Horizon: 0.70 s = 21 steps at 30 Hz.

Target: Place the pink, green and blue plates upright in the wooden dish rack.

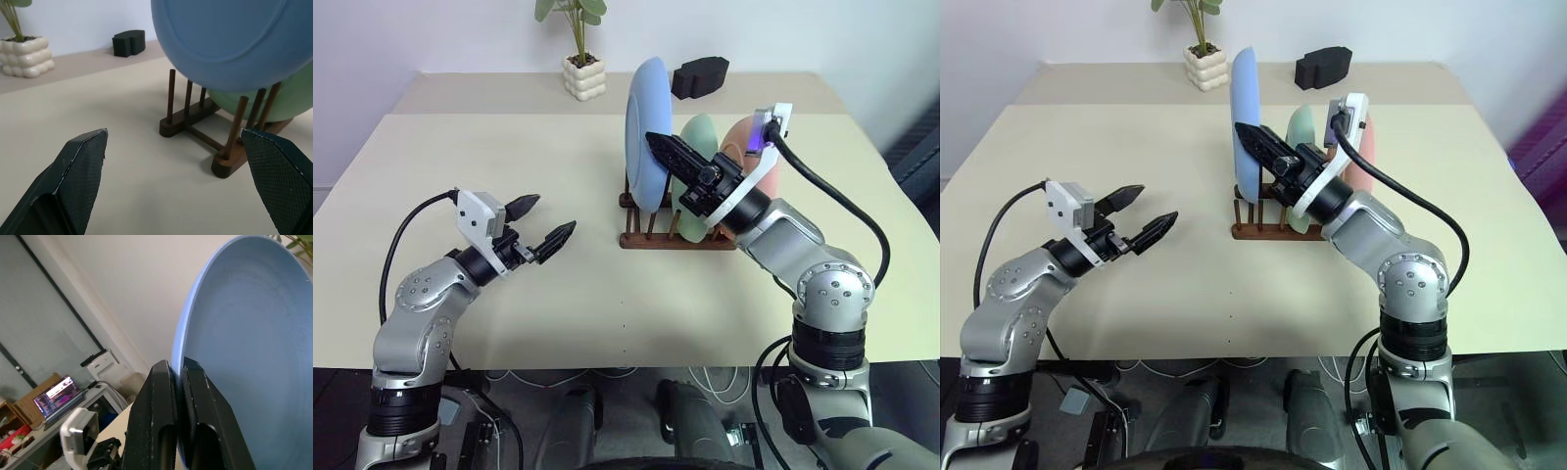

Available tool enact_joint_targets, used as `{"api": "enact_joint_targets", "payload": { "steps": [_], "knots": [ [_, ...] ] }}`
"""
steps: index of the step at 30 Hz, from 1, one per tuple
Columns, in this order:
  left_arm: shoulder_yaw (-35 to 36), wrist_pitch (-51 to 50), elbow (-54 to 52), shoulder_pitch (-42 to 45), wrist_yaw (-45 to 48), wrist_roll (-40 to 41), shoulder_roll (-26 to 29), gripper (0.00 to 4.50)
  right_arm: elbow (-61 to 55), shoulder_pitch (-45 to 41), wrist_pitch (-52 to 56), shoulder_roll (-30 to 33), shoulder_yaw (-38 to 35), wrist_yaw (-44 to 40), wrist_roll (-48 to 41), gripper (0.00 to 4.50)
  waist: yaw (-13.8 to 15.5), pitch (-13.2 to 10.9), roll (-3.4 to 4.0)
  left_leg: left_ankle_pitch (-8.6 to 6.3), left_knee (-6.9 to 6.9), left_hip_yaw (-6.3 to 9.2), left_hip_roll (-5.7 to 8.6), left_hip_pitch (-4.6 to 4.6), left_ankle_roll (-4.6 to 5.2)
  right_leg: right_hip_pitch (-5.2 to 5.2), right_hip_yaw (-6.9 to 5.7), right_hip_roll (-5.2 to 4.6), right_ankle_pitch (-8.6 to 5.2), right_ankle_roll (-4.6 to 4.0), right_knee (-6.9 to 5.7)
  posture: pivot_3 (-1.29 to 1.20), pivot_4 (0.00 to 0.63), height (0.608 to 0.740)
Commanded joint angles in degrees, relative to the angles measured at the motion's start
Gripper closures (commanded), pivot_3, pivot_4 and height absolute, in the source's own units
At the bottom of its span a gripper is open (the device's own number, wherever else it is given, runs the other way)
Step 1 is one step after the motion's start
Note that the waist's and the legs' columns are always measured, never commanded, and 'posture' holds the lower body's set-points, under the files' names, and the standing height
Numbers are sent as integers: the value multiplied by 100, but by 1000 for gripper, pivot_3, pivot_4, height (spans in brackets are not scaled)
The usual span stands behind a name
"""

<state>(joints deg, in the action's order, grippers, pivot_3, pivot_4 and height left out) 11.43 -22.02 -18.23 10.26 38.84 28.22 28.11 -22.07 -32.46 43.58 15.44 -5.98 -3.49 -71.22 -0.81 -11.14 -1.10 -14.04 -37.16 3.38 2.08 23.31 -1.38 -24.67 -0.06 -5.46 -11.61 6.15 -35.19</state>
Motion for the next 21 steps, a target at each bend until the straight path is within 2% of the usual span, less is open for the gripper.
{"api": "enact_joint_targets", "payload": {
  "steps": [1, 17, 20, 21],
  "knots": [
    [77, 118, -263, -12, 66, 123, 71, 48, -59, -33, 12, -65, -118, 85, -184, 4500, 0, 0, 0, 0, 0, 0, 0, 0, 0, 0, 0, 0, 0, 0, 0, 0, 150, 735],
    [16, 60, -338, -41, 90, 157, 60, 48, 120, -42, 85, -68, -173, 272, -251, 4500, -1, 0, 0, 0, 0, 0, -1, 0, 0, 0, 0, 0, -6, -10, 1, 0, 150, 735],
    [7, 60, -340, -42, 82, 150, 56, 0, 111, -39, 90, -68, -166, 266, -260, 3557, -1, 0, 0, 0, 1, 0, -1, 0, 1, 0, 0, 0, -6, -11, 2, 0, 150, 735],
    [4, 59, -344, -44, 80, 149, 55, 0, 105, -37, 89, -66, -163, 265, -261, 3076, -1, 0, 0, 0, 0, 0, -1, 0, 1, 0, 0, 0, -6, -10, 2, 0, 150, 735]
  ]
}}
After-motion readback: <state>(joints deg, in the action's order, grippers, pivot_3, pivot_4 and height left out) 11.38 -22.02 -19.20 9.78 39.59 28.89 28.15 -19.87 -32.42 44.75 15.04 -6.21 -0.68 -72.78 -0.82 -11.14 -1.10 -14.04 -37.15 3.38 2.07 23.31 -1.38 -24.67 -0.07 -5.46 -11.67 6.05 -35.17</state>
